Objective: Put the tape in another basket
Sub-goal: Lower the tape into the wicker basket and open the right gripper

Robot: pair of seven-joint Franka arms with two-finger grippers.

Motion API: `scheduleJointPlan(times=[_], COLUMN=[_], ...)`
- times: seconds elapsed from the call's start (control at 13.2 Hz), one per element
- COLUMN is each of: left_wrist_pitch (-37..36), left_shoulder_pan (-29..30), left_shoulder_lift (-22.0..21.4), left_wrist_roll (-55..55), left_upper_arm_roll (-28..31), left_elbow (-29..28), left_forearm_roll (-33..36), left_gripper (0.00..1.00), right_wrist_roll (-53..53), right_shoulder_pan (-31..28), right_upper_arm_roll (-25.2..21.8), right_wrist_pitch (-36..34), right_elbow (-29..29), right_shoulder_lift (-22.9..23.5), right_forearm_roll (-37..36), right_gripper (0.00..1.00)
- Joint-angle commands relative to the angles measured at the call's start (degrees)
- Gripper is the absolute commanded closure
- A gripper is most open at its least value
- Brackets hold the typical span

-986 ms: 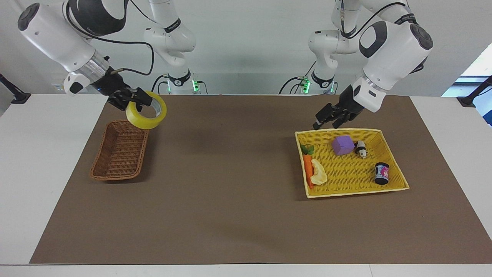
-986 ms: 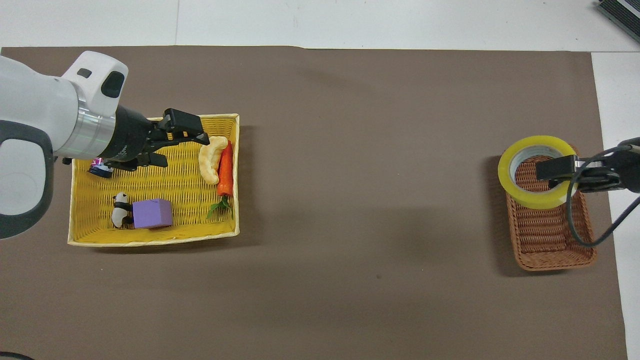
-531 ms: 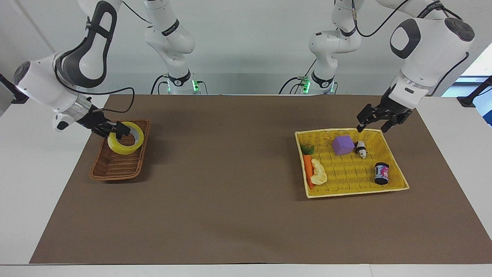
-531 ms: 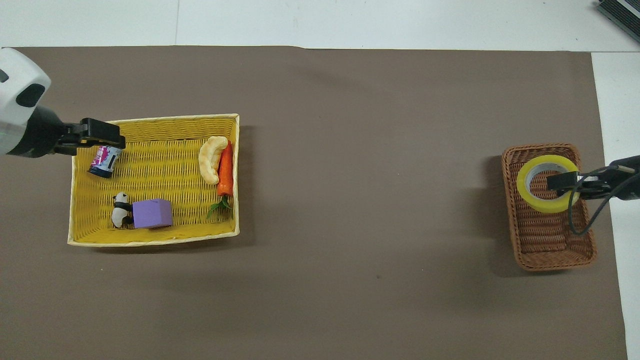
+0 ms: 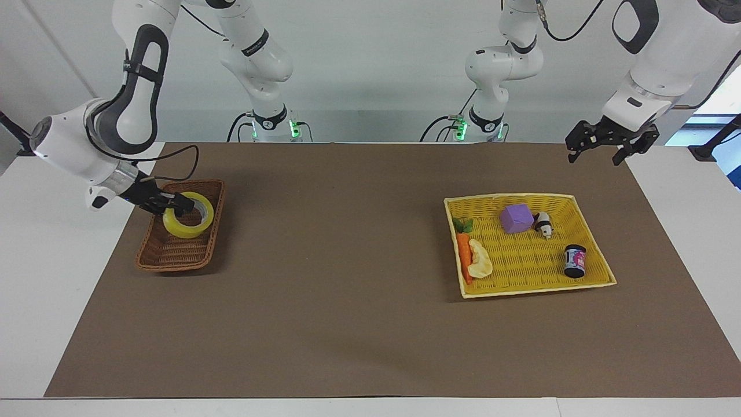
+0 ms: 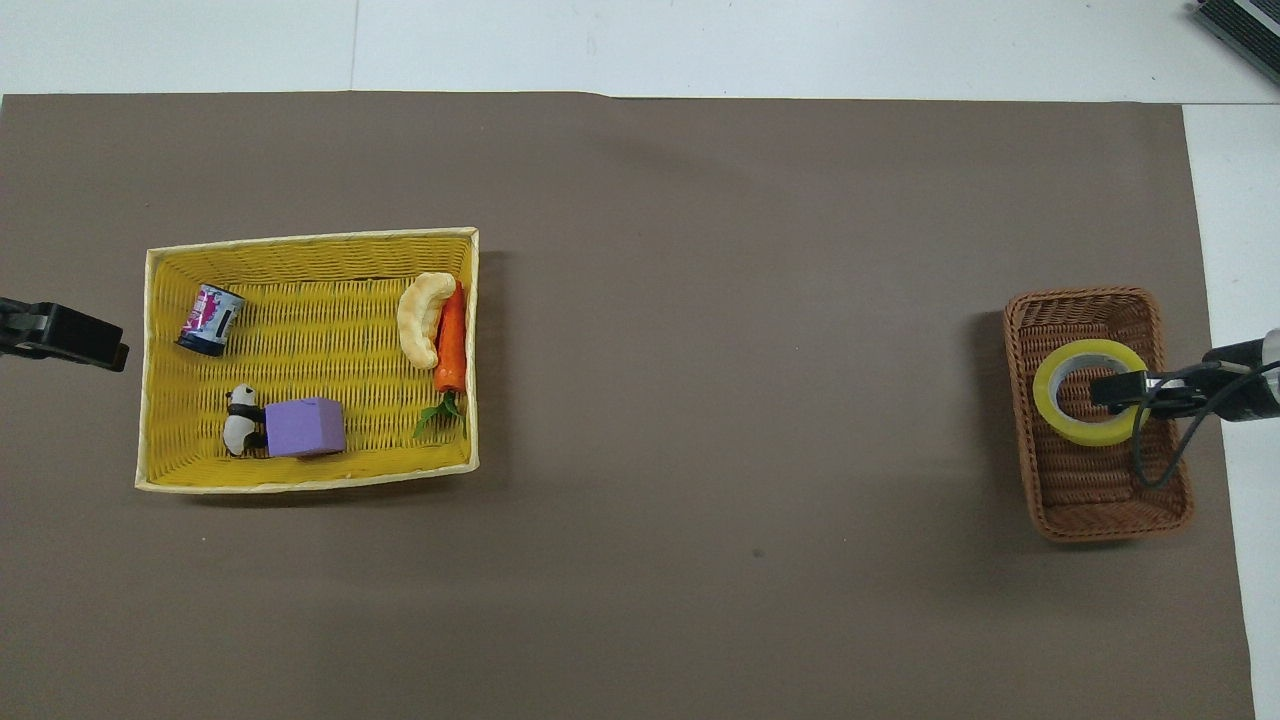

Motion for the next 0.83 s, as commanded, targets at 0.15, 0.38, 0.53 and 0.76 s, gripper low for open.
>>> scheduleJointPlan(times=[0.15, 0.38, 0.53, 0.76], left_wrist_pitch=[-4.1, -4.0, -4.1, -4.1], left_shoulder_pan=[0.7, 0.6, 0.5, 0.5], left_shoulder_lift=[0.1, -0.2, -0.2, -0.2], left_wrist_roll=[0.8, 1.0, 1.0, 1.0], left_upper_arm_roll=[-0.7, -0.5, -0.6, -0.6], left_elbow=[4.3, 4.1, 4.1, 4.1], left_forearm_roll=[0.7, 0.6, 0.5, 0.4], left_gripper=[0.00, 0.00, 0.00, 0.00], right_wrist_roll=[-3.4, -3.3, -2.8, 3.0], right_shoulder_pan=[-2.8, -3.0, -2.0, 2.6], right_upper_arm_roll=[0.9, 1.0, 1.1, 1.3], right_wrist_pitch=[1.9, 0.9, -1.1, -2.6], right_elbow=[-0.3, 0.4, 3.2, 7.1], right_shoulder_lift=[1.8, 1.9, 1.3, -1.1], right_forearm_roll=[0.1, 0.4, 0.6, -2.2], right_gripper=[0.00, 0.00, 0.00, 0.00])
